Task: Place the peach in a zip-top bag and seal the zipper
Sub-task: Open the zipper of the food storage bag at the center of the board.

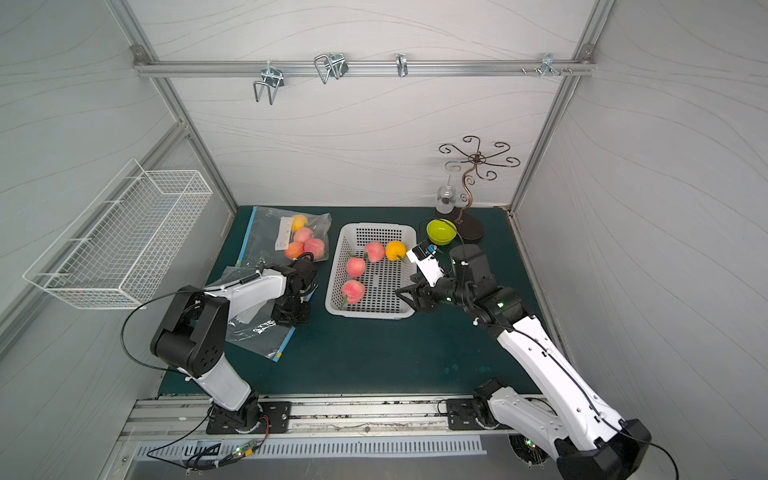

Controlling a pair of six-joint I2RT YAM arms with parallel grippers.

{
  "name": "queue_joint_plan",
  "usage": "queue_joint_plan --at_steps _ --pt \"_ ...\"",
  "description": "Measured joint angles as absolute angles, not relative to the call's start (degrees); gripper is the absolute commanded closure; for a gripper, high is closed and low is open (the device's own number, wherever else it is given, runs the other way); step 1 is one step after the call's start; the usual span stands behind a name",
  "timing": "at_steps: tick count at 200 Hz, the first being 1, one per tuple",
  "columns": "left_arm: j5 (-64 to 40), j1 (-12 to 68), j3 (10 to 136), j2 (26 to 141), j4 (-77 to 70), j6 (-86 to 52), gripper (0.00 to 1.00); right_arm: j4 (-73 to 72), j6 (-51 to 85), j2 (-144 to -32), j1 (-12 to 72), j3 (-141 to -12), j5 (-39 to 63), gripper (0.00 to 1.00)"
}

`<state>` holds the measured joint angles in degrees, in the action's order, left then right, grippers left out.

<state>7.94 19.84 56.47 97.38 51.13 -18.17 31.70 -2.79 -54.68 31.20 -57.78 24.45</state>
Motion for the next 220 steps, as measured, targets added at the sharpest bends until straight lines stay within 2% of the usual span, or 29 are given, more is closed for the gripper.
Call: queue_joint_plan --at_steps 18,41,95,156,195,220 --pt "8.01 19.77 56.47 98.06 51.13 -18.2 0.8 31.73 -2.79 -54.63 31.2 -57.67 24.45 0.34" --pt "8.12 19.2 56.47 98.08 51.13 -18.24 1.0 31.7 -2.79 -54.54 31.2 -57.67 24.49 0.34" --pt "8.21 18.35 56.66 96.62 51.68 -18.61 1.0 31.7 -2.79 -54.52 31.2 -57.67 24.62 0.34" --pt "7.73 18.26 61.6 81.62 59.59 -18.63 1.0 28.91 1.54 -56.51 31.9 -57.01 28.64 0.38" --pt "2.11 18.26 71.05 71.99 65.36 -18.87 1.0 22.7 6.24 -63.48 40.56 -56.9 29.04 0.42" --pt "-3.38 18.26 73.93 68.99 67.92 -19.7 1.0 19.59 9.67 -72.18 46.76 -59.88 28.05 0.43"
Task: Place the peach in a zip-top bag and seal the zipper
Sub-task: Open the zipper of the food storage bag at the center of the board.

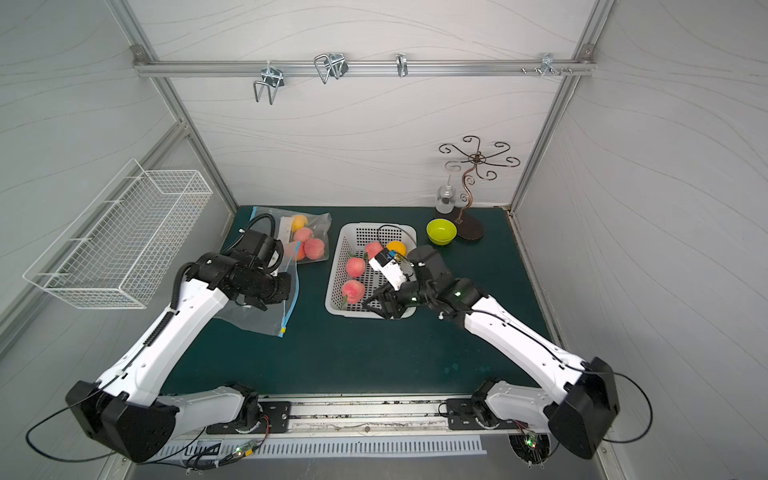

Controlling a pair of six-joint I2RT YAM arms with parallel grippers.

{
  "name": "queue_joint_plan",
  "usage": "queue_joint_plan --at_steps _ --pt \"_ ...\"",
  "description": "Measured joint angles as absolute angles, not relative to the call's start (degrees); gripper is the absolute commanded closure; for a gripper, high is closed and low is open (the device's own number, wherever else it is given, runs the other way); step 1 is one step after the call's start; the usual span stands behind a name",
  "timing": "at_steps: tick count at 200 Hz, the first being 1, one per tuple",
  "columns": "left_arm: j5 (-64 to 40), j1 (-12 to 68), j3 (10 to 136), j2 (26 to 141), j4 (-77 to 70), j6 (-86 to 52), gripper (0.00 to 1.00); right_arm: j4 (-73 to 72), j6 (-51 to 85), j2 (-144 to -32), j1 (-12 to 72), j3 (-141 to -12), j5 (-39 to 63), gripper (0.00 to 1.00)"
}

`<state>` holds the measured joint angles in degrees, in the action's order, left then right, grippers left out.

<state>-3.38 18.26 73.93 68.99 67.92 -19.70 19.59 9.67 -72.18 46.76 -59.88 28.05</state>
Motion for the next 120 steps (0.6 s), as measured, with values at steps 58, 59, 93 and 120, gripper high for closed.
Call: queue_joint_plan --at_steps 58,59,93,120 --pt "-12.16 18.26 75.09 67.53 69.6 -20.62 1.0 14.26 15.77 -90.94 53.19 -74.87 26.11 0.42" --pt "-12.23 18.26 75.09 67.53 69.6 -20.62 1.0 14.24 15.86 -91.11 53.21 -75.05 26.09 0.42" --pt "-14.66 18.26 75.09 67.46 69.6 -20.82 1.0 12.45 19.29 -97.45 53.34 -81.67 24.69 0.43" --pt "-15.66 18.26 75.11 66.94 69.6 -21.06 1.0 12.73 20.36 -101.82 53.43 -86.37 23.62 0.43"
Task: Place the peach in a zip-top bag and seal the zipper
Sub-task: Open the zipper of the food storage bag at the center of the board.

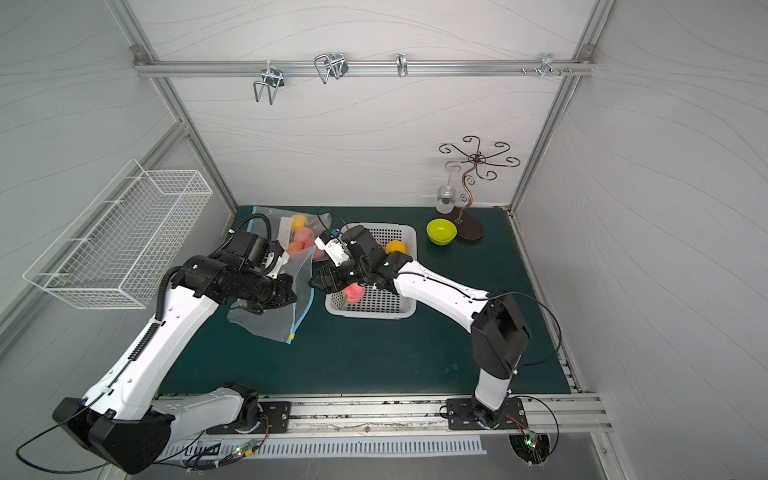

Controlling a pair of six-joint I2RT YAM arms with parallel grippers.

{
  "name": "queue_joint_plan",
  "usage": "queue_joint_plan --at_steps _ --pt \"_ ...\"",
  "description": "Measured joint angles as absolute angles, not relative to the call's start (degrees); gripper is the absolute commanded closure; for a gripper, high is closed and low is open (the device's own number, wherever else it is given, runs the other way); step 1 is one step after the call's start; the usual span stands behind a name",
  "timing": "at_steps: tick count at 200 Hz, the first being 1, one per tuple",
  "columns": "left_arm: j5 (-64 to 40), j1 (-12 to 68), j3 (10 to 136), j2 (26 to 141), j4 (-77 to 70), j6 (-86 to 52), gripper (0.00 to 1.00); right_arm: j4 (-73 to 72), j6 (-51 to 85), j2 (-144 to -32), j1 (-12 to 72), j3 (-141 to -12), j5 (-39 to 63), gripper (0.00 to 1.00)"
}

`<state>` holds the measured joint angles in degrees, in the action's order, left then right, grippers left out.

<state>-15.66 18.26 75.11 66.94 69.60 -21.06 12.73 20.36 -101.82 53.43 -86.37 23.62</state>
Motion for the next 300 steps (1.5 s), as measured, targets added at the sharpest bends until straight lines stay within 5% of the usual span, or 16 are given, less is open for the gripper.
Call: queue_joint_plan --at_steps 51,86,103,159,220,300 --pt "-16.29 18.26 77.89 66.13 69.87 -21.41 1.0 14.81 21.02 -107.72 54.43 -91.07 23.09 0.52" --pt "-11.18 18.26 83.44 65.91 70.54 -21.45 1.0 18.72 19.55 -109.45 55.61 -91.9 20.1 0.77" --pt "-7.22 18.26 86.65 65.87 70.89 -21.41 1.0 21.5 19.09 -109.45 55.94 -92.29 16.8 0.8" --pt "7.11 18.26 91.55 65.91 74.81 -19.81 1.0 32.47 15.55 -109.12 56.25 -98.06 3.05 0.8" --pt "10.81 18.2 90.19 65.67 75.44 -19.68 1.0 39.77 12.23 -108.05 56.66 -102.37 -5.19 0.8" --pt "1.69 17.98 83.35 62.7 70.74 -20.32 1.0 40.18 9.78 -107.48 56.45 -100.68 3.66 0.71"
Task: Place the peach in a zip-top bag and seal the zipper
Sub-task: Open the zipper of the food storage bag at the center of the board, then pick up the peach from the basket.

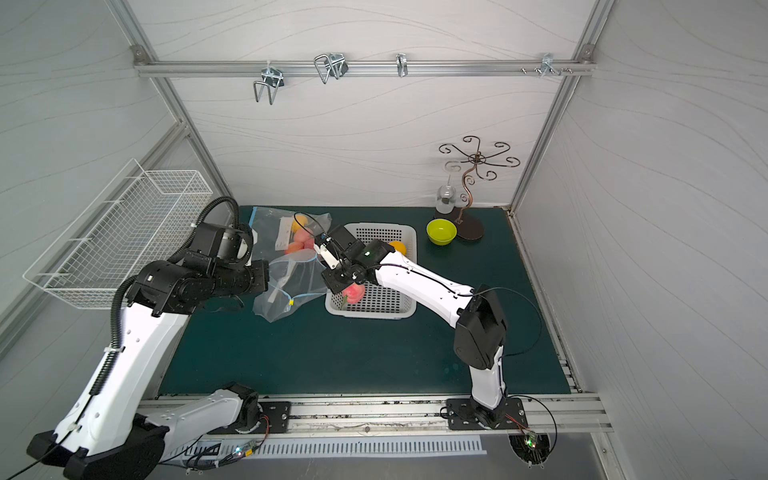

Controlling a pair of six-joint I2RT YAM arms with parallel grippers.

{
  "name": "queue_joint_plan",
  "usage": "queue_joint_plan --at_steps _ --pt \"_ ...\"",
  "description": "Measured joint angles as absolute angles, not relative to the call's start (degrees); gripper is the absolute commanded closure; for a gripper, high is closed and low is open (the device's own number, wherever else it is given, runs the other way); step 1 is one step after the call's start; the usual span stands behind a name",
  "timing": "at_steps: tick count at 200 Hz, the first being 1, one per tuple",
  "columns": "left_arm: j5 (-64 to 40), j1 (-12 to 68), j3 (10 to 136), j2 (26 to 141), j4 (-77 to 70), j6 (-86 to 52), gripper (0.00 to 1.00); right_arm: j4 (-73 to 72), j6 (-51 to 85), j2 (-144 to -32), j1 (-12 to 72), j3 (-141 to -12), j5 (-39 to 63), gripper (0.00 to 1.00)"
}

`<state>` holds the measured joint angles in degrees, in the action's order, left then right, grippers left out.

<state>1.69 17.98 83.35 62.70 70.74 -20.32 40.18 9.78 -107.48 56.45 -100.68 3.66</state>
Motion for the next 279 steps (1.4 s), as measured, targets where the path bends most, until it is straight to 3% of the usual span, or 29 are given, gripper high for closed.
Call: queue_joint_plan --at_steps 72,112,186,223,279 --pt "-2.48 17.93 76.49 62.37 67.88 -21.65 1.0 27.81 13.54 -96.12 51.51 -88.66 21.06 0.48" --pt "-2.76 17.93 76.36 62.33 66.89 -21.85 1.0 24.84 15.4 -89.67 47.22 -84.97 19.05 0.43" --pt "-3.73 17.93 76.36 61.56 66.39 -21.87 1.0 32.58 14.24 -105.69 45.06 -87.55 11.25 0.35" --pt "-3.7 17.93 76.36 61.56 66.41 -21.82 1.0 34.0 13.72 -111.57 44.6 -90.7 11.16 0.28" --pt "-3.66 17.93 76.36 61.56 66.43 -21.65 1.0 33.82 14.11 -115.83 43.64 -91.96 14.24 0.25"
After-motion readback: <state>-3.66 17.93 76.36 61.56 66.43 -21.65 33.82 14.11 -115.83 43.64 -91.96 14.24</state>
